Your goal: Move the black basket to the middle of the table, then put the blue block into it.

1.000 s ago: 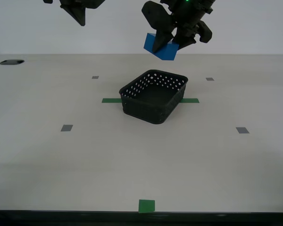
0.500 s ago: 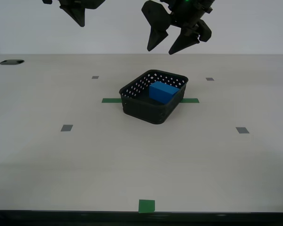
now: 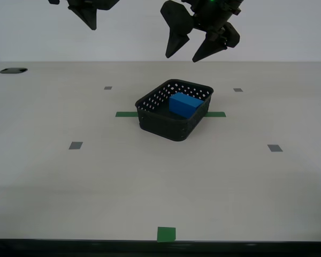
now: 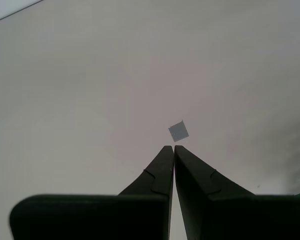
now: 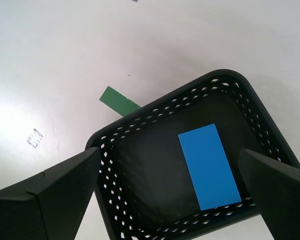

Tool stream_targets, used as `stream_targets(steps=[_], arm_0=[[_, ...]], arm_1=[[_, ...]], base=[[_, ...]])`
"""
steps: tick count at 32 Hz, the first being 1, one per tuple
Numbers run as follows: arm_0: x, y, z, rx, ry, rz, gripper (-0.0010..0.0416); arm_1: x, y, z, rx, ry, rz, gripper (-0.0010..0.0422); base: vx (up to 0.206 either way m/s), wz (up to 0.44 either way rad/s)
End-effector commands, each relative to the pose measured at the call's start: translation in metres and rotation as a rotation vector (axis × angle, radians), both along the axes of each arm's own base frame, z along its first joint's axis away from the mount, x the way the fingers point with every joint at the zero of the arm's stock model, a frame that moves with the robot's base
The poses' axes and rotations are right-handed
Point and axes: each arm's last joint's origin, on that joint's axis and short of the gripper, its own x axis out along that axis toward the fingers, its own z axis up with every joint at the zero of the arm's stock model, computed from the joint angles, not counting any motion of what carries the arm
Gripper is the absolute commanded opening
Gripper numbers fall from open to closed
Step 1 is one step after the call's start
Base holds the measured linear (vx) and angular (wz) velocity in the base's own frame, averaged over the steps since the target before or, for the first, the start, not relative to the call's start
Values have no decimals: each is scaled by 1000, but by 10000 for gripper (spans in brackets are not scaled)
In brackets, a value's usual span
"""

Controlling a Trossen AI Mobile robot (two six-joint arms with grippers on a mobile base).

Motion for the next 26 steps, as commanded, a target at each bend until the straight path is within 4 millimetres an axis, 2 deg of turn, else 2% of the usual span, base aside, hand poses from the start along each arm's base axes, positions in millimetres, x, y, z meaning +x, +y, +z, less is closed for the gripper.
stream_targets(steps=[1,7,26], arm_0=[[0,0,0,0,-2,0,378],[0,0,0,0,-2,0,351],[0,0,1,1,-3,0,350]], arm_1=[[0,0,1,-1,-3,-2,0],[0,0,1,-2,-7,-2,0],[1,0,1,-3,-12,-2,0]], base=[[0,0],[0,0],[0,0]])
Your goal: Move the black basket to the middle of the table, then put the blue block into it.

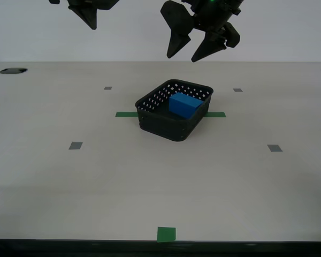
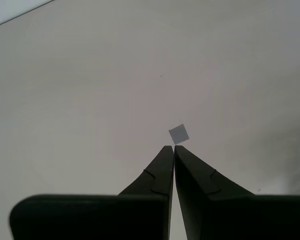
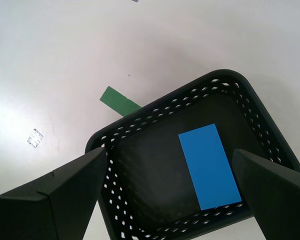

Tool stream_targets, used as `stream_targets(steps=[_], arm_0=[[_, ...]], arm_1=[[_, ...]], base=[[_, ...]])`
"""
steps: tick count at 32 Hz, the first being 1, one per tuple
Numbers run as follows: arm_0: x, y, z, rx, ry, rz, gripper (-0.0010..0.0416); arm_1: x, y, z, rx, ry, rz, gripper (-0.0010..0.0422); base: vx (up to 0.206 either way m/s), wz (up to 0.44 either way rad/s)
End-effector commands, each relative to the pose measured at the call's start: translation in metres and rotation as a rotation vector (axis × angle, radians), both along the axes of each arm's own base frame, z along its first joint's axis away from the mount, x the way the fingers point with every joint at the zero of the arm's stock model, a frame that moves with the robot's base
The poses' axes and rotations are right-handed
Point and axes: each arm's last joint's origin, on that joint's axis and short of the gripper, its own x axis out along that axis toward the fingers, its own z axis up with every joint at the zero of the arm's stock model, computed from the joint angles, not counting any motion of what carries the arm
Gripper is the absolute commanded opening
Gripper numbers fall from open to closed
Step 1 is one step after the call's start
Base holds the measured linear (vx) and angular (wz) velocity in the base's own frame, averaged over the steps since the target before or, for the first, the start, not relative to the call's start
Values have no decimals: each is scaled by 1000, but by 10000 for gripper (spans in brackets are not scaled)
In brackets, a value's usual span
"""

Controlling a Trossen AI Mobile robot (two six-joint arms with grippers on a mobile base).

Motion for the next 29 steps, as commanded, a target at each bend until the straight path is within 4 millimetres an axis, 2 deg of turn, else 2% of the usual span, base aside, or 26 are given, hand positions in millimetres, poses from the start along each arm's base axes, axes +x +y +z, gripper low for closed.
stream_targets(steps=[1,29], arm_0=[[0,0,1,1,-3,0,351],[0,0,1,1,-4,0,350]], arm_1=[[0,0,1,-1,-4,-2,0],[1,-1,1,-5,-19,-2,0]], base=[[0,0],[0,0]])
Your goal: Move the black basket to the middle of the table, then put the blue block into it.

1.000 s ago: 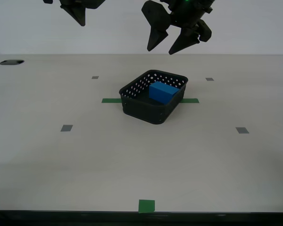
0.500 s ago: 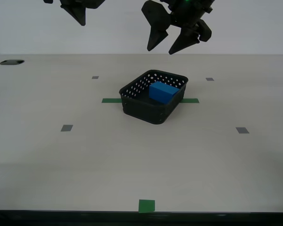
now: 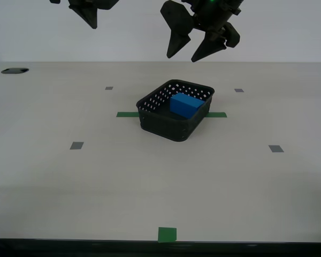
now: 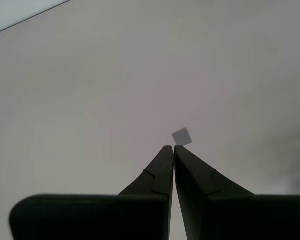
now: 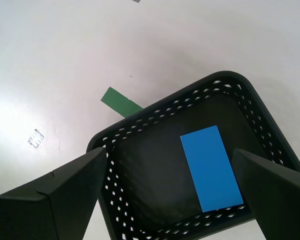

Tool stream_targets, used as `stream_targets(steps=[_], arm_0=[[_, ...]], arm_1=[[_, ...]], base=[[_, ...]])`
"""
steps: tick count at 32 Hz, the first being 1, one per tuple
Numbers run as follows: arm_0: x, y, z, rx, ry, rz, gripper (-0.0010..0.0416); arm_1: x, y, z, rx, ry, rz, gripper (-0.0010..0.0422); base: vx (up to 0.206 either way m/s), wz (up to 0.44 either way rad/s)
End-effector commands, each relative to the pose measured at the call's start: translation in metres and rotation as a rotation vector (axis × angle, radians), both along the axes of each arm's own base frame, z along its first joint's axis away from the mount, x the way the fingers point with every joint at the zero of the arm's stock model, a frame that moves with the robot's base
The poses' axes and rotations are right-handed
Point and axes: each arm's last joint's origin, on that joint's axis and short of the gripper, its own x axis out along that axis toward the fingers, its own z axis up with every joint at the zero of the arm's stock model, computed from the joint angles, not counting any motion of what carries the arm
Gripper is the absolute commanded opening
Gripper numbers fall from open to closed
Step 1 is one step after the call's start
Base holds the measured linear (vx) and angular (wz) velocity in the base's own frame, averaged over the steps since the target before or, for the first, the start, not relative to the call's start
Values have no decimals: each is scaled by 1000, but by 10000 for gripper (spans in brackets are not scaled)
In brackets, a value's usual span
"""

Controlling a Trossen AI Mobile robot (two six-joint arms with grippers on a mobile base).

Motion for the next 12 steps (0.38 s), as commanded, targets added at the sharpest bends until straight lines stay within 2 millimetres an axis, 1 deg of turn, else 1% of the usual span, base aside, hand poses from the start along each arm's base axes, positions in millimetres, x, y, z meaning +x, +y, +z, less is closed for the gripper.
stream_targets(steps=[1,12], arm_0=[[0,0,1,1,-3,0,351],[0,0,1,1,-3,0,350]], arm_1=[[0,0,1,-2,-4,-2,0],[1,0,2,-5,-21,-2,0]], base=[[0,0],[0,0]])
